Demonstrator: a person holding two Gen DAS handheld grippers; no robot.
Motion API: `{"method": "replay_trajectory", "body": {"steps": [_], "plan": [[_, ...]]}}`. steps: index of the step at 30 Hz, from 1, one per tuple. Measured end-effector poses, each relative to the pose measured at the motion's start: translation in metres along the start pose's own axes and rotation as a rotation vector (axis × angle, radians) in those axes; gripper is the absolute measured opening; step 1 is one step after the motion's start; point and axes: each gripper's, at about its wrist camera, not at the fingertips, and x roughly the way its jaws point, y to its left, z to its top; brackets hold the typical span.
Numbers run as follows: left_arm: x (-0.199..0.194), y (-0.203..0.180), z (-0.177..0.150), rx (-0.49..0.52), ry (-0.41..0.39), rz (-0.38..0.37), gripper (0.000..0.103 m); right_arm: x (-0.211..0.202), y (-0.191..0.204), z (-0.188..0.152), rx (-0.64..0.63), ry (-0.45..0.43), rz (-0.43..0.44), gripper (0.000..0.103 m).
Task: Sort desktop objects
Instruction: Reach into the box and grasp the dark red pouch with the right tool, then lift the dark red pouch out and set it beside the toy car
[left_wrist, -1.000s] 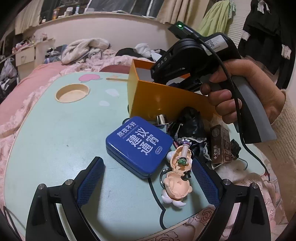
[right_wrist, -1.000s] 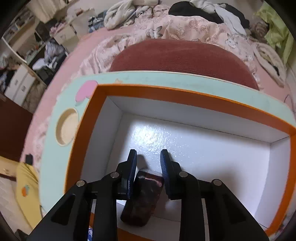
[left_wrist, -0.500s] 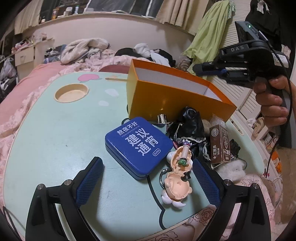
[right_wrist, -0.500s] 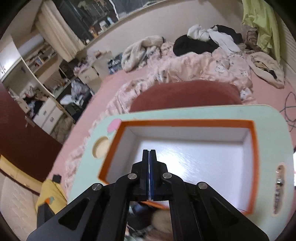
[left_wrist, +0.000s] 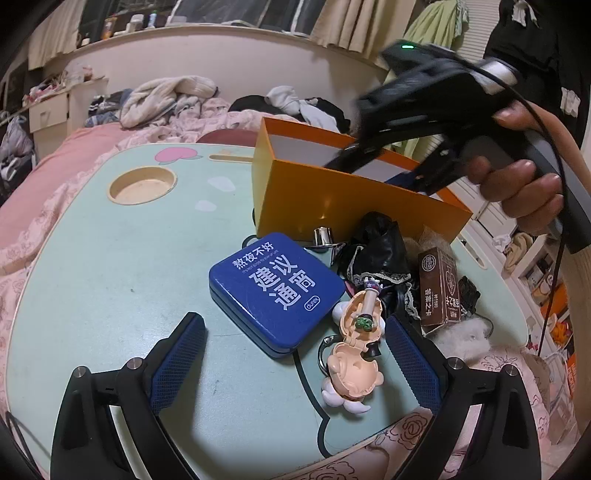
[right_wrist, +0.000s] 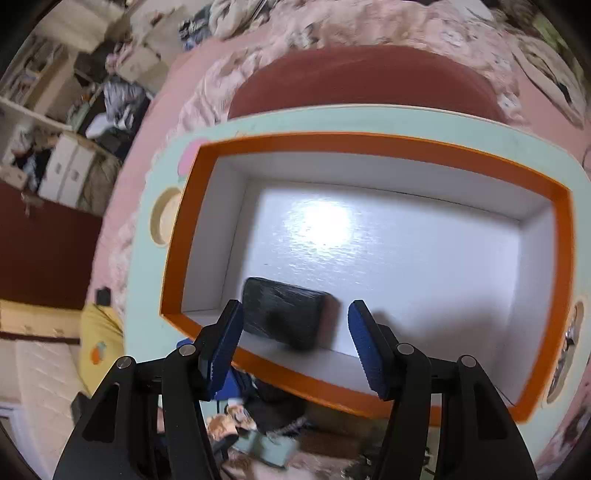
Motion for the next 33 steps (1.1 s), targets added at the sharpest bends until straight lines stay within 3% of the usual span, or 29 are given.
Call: {"method": "replay_trajectory", "body": {"steps": [2,3,5,6,7,13,20,24,28,33], "plan": [[0.000,0.001,0.000,0.000,0.000,0.000,0.098,0.020,0.010,0.003,-0.024,0.049,-0.039,0.066],[0.000,0.000,0.000,-0.002,0.001,-0.001,0.098,0.024,0.013,0.003,-0.040,0.039,-0.034,0.075],[-0.001,0.000,0.000,-0.001,0.000,-0.002,0.098,0.026,0.023,0.000,-0.090,-0.013,-0.097,0.073],[-0.001,-0.001,0.000,-0.001,0.000,-0.002,0.098,0.026,0.027,-0.003,-0.104,-0.034,-0.148,0.064],[-0.002,0.000,0.000,-0.001,0.001,-0.001,0.098,0.027,0.031,-0.005,-0.123,-0.051,-0.193,0.064],[-0.002,-0.001,0.000,-0.002,0.001,-0.002,0.098,0.023,0.022,-0.012,-0.115,-0.100,-0.181,0.064],[-0.002,0.000,-0.001,-0.001,0.001,-0.003,0.098,-0.034,0.002,-0.031,-0.039,-0.378,-0.073,0.064],[-0.003,-0.001,0.000,0.000,0.002,-0.004,0.099,-0.076,0.001,-0.071,-0.071,-0.533,-0.064,0.064],[-0.003,-0.001,-0.001,-0.001,0.001,-0.003,0.099,-0.085,0.001,-0.114,-0.138,-0.516,-0.012,0.064],[-0.002,-0.001,0.000,0.009,0.006,-0.001,0.100,-0.055,-0.012,-0.132,-0.133,-0.417,-0.051,0.064]]}}
